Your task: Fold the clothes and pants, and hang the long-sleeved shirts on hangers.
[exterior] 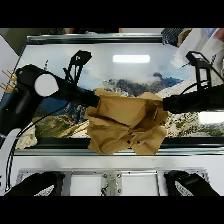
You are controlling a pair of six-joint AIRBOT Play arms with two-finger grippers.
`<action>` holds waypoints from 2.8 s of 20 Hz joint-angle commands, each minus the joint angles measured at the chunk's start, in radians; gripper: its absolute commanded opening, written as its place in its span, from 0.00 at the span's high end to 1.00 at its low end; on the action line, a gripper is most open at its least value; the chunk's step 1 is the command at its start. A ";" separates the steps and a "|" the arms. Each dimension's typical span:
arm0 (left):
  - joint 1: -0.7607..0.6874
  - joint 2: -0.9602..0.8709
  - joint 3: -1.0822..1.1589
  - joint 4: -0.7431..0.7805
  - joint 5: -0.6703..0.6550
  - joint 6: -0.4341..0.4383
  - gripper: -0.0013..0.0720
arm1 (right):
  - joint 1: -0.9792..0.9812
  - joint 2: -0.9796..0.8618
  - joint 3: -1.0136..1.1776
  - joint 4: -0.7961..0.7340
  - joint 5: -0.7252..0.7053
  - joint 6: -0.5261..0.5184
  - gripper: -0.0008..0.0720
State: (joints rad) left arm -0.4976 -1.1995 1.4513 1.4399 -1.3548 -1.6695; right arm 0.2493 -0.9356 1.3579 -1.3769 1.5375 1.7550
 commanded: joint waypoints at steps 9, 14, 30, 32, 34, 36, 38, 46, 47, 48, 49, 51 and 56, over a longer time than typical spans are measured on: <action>0.180 0.003 -0.012 -0.076 0.037 0.067 0.02 | 0.071 -0.019 -0.050 0.011 -0.019 0.006 0.96; 0.338 0.021 -0.012 0.346 0.078 0.064 0.02 | 0.071 -0.019 -0.050 0.011 -0.019 0.006 0.96; 0.690 -0.501 -0.012 0.583 0.474 0.064 0.04 | 0.071 -0.023 -0.050 0.011 -0.019 0.015 0.96; 0.716 -0.535 -0.012 0.583 0.492 0.064 0.04 | 0.071 -0.031 -0.050 0.012 -0.019 0.016 0.96; 0.740 -0.565 -0.012 0.583 0.509 0.064 0.04 | 0.071 -0.042 -0.050 0.011 -0.019 0.016 0.96; 0.759 -0.591 -0.012 0.583 0.537 0.065 0.04 | 0.071 -0.056 -0.050 0.012 -0.019 0.038 0.96; 0.776 -0.615 -0.012 0.582 0.551 0.065 0.04 | 0.071 -0.069 -0.050 0.012 -0.019 0.042 0.96; 0.782 -0.647 -0.012 0.582 0.600 0.065 0.04 | 0.071 -0.093 -0.050 0.012 -0.019 0.056 0.96; 0.782 -0.647 -0.012 0.582 0.600 0.065 0.04 | 0.071 -0.093 -0.050 0.012 -0.019 0.056 0.96; 0.782 -0.648 -0.012 0.582 0.600 0.065 0.04 | 0.071 -0.093 -0.050 0.012 -0.019 0.056 0.96; 0.782 -0.648 -0.012 0.581 0.600 0.065 0.04 | 0.071 -0.093 -0.050 0.013 -0.019 0.056 0.96; 0.782 -0.648 -0.012 0.581 0.599 0.065 0.04 | 0.071 -0.093 -0.050 0.012 -0.019 0.056 0.96; 0.782 -0.647 -0.012 0.576 0.587 0.064 0.74 | 0.071 -0.093 -0.050 0.020 -0.018 0.055 0.96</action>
State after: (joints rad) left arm 0.2836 -1.8481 1.4384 2.0174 -0.7650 -1.6051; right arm 0.3187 -1.0286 1.3079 -1.3640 1.5181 1.8107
